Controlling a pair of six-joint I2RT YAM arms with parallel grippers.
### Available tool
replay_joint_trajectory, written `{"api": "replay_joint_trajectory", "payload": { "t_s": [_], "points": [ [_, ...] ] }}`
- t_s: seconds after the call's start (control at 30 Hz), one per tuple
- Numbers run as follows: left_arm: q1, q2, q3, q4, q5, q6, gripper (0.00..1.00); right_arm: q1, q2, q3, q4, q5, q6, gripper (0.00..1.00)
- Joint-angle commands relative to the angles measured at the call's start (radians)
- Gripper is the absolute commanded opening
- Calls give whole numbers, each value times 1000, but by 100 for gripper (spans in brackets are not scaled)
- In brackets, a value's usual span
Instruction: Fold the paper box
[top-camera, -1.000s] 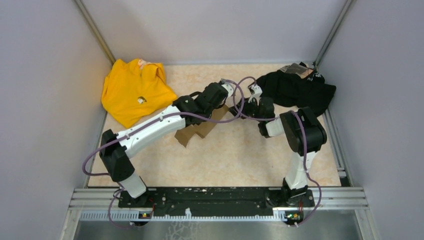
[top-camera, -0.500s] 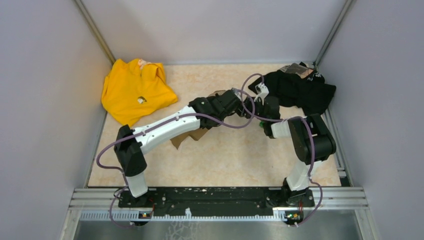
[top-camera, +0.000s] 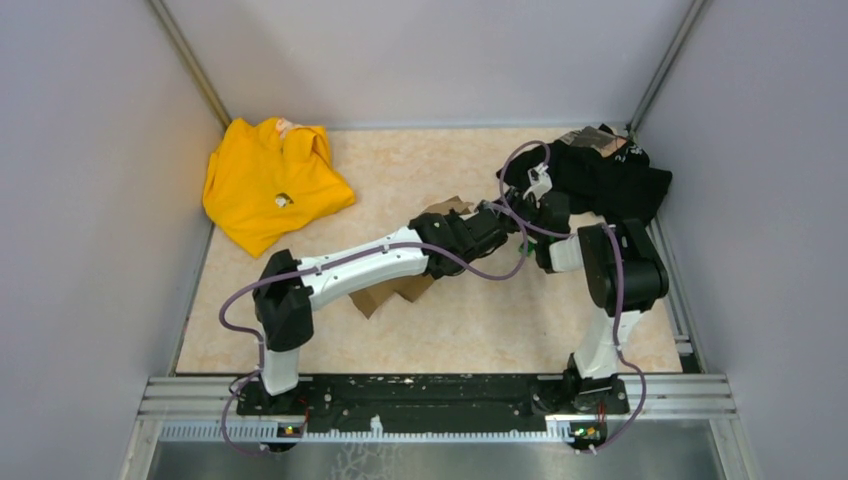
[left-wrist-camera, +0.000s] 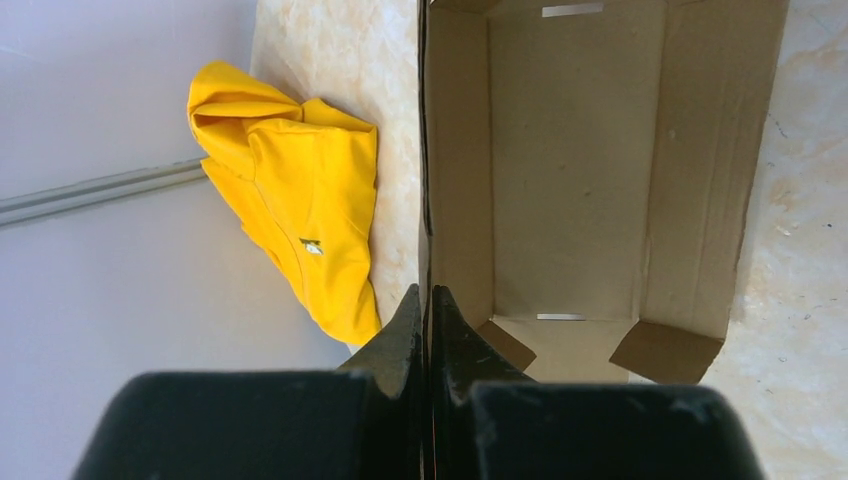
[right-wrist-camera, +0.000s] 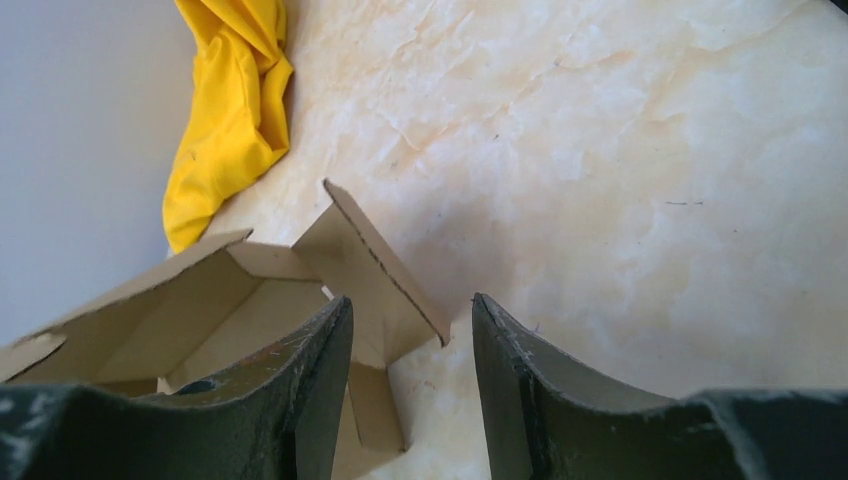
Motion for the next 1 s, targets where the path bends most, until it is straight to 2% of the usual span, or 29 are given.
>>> {"api": "replay_joint_trajectory", "payload": {
  "t_s": [0.0, 0.2, 0.4, 0.6, 0.8, 0.97],
  "points": [
    [-16, -1, 20, -49, -71, -59, 0, -13, 67, 80, 106, -43, 92, 47],
    [-20, -49, 17, -7, -172, 0, 0, -13, 149, 135, 162, -77, 165, 47],
    [-39, -82, -16, 64, -283, 76, 0, -14, 159, 132, 184, -94, 173, 46],
    [-69, -96, -86, 123, -310, 86, 0, -14, 142, 125, 163, -101, 148, 45],
    [-75, -74, -136, 62, -268, -42, 0, -13, 139, 134, 138, -101, 124, 45],
    [-67, -108, -204, 119, -231, -55, 0, -14, 144, 140, 136, -107, 124, 45]
  ]
}}
